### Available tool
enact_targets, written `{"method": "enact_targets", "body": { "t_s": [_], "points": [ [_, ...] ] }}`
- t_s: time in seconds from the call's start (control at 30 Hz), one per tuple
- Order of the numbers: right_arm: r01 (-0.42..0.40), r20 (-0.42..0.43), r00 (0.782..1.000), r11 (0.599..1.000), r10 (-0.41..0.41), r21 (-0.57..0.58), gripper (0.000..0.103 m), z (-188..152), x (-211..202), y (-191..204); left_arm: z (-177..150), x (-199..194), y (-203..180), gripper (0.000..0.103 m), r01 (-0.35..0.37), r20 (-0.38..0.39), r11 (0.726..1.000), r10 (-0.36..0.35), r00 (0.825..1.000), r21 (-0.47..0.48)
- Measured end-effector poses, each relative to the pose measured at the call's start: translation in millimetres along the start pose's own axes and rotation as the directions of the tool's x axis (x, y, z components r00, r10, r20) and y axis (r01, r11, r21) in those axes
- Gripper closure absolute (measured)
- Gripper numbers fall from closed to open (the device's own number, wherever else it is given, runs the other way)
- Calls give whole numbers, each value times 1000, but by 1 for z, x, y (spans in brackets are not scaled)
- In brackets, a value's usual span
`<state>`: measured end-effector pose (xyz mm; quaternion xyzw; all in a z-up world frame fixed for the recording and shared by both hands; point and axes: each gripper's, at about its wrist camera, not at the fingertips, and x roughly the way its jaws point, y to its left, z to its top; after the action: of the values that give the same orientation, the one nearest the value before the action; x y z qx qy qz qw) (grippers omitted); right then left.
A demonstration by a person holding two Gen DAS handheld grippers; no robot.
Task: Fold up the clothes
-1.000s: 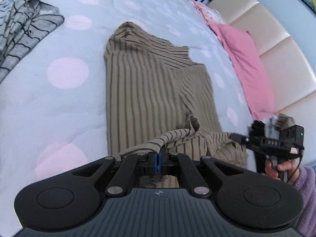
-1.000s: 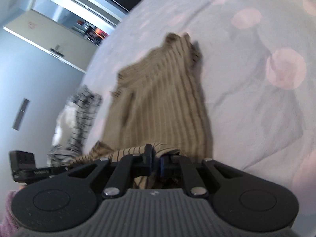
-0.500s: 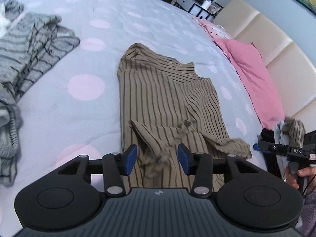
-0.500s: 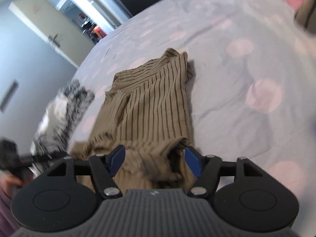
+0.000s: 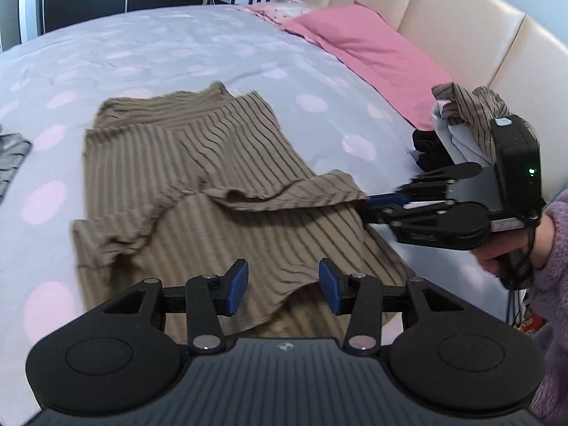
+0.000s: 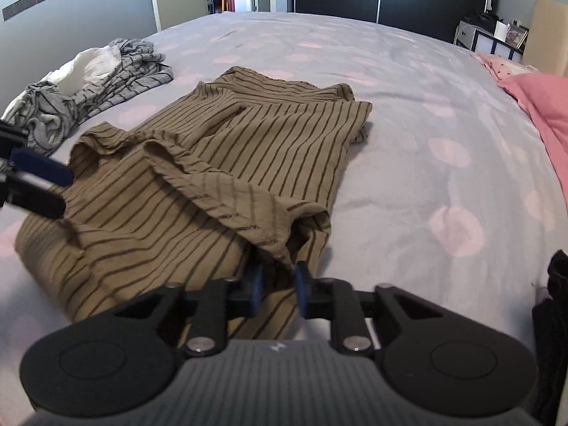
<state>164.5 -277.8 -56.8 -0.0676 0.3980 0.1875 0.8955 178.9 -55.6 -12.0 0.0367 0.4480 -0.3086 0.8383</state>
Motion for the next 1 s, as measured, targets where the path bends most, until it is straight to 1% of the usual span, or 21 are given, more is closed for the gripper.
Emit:
{"method": "enact_targets", "body": {
  "t_s": [0.07,0.13,0.17,0.2,0.27,0.3,0.33,0.47,0.53,0.67,0.73,0.77,0.8,0.87,0.97,1.0],
  "points": [
    [-15,12,1000,1000,15,18,102,2,-2,-4,-2,7,0,64,-6,-23,1000,6,1000,2],
    [-29,-12,999,999,29,38,102,6,-11,-7,-5,13,-1,68,-13,-47,1000,13,999,4],
    [-28,-22,999,998,29,50,102,9,-17,-8,-6,17,-1,74,-16,-58,1000,16,998,5],
    [-29,-29,999,998,31,61,102,10,-24,-10,-7,20,-1,76,-19,-70,1000,19,997,6],
    [-25,-54,998,994,31,104,102,13,-35,-15,-9,26,-2,86,-25,-93,1000,26,995,8],
    [-27,-55,998,991,34,128,102,13,-41,-18,-10,30,-2,88,-28,-104,1000,29,994,9],
    [-23,-57,998,989,32,149,102,12,-45,-22,-12,33,-2,92,-31,-116,999,32,993,10],
    [15,-57,998,978,-3,209,102,8,-58,-34,-16,43,-3,95,-43,-152,999,44,987,15],
    [42,-68,997,975,-27,220,102,6,-61,-38,-17,36,-3,95,-46,-130,999,47,990,15],
    [21,-74,997,978,-5,209,101,-3,-69,-33,-20,21,-4,95,-52,-87,999,53,995,15],
    [2,-96,995,987,13,162,91,-7,-70,-26,-21,14,-4,95,-55,-66,998,56,996,15],
    [-7,-108,994,990,22,138,84,-9,-69,-22,-21,10,-4,95,-56,-55,998,57,997,15],
    [-3,-107,994,992,16,125,67,-12,-71,-18,-22,7,-4,95,-58,-44,998,58,997,14],
    [14,-86,996,994,-5,104,67,-16,-74,-12,-23,-1,-4,95,-61,-23,998,61,998,14],
    [18,-6,1000,992,-17,125,66,-21,-77,-7,-25,-12,-4,94,-65,10,998,65,998,14],
    [21,9,1000,992,-22,124,62,-22,-75,-6,-26,-15,-4,93,-67,21,998,66,998,14]
  ]
}}
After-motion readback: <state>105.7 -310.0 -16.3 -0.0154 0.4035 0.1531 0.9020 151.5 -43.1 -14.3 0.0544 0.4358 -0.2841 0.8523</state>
